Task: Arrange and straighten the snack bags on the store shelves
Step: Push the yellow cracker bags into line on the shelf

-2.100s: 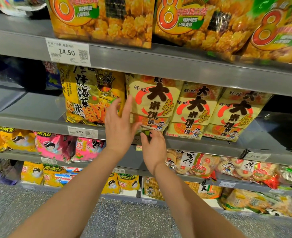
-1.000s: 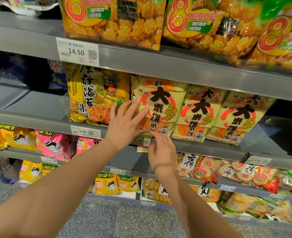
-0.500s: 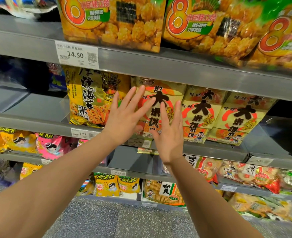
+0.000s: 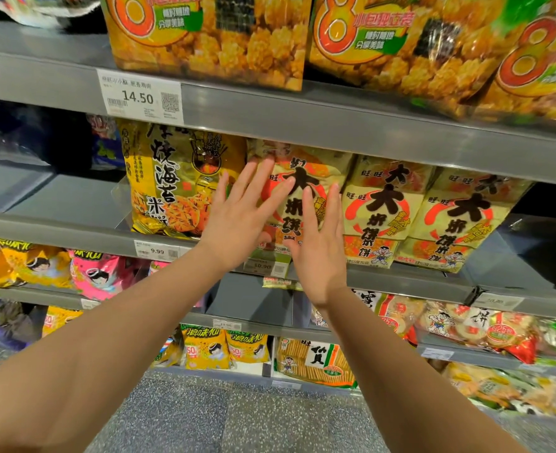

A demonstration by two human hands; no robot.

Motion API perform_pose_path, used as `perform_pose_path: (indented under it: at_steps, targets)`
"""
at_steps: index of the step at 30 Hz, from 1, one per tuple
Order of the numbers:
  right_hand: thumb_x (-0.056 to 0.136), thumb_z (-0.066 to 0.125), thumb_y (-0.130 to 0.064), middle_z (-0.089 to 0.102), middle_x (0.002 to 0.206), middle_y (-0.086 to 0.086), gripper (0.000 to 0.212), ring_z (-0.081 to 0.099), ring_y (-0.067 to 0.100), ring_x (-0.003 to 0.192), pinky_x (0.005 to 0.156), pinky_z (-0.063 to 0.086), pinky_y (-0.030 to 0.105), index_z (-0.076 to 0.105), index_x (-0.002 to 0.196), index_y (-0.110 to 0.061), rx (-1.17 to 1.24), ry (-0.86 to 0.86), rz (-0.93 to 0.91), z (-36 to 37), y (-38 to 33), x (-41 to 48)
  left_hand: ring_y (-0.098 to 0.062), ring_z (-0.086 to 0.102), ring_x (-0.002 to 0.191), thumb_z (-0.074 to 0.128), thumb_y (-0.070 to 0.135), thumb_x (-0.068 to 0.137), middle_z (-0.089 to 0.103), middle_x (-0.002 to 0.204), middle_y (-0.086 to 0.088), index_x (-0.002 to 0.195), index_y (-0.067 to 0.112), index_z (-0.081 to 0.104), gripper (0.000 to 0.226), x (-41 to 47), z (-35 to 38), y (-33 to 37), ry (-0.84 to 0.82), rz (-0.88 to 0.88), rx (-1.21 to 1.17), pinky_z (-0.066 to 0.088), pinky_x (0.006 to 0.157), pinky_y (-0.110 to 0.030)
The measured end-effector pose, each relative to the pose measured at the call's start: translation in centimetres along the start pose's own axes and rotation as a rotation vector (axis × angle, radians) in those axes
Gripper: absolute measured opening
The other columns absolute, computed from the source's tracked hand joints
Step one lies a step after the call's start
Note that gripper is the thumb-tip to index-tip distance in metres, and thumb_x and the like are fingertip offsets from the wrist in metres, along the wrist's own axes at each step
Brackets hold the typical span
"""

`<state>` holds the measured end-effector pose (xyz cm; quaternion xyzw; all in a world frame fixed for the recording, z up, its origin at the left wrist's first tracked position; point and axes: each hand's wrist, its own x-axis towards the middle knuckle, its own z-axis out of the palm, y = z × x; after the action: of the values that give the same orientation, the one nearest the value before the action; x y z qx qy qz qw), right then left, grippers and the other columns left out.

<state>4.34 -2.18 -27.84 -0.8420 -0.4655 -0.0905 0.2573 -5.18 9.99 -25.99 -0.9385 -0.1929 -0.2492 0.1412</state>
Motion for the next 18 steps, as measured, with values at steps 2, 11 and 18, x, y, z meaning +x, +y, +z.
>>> perform_pose_path:
  at_steps: [2,11,18]
  targets:
    - [0.089,0.062,-0.026,-0.033,0.144,-0.003,0.089,-0.021,0.017,0.137,0.108,0.009,0.03,-0.004,0.148,-0.03,0.0,-0.024,0.001,-0.3,0.0,-0.2,-0.038,0.022,0.138,0.086,0.034,0.053,0.02,0.151,-0.021,0.145,0.023,0.02,0.114,-0.3,-0.1,0.2,-0.007,-0.01,-0.007,0.025,0.103,-0.061]
    - [0.089,0.059,-0.035,-0.004,0.158,0.003,0.079,-0.002,0.024,0.146,0.116,0.005,0.041,0.007,0.149,-0.032,0.069,0.042,0.041,-1.9,-0.2,-1.5,-0.035,0.027,0.137,0.08,0.042,0.062,0.023,0.151,-0.019,0.143,0.025,0.024,0.1,-1.1,-2.0,0.5,0.046,-0.047,-0.074,0.024,0.104,-0.058]
    - [0.089,0.059,-0.038,0.009,0.158,0.003,0.078,0.008,0.022,0.145,0.115,0.003,0.037,0.011,0.149,-0.025,0.086,0.09,0.046,-2.8,-1.0,-2.5,-0.036,0.041,0.128,0.077,0.041,0.066,0.035,0.145,-0.018,0.14,0.021,0.033,0.089,-3.2,-2.7,2.1,0.081,-0.181,-0.162,0.032,0.099,-0.058]
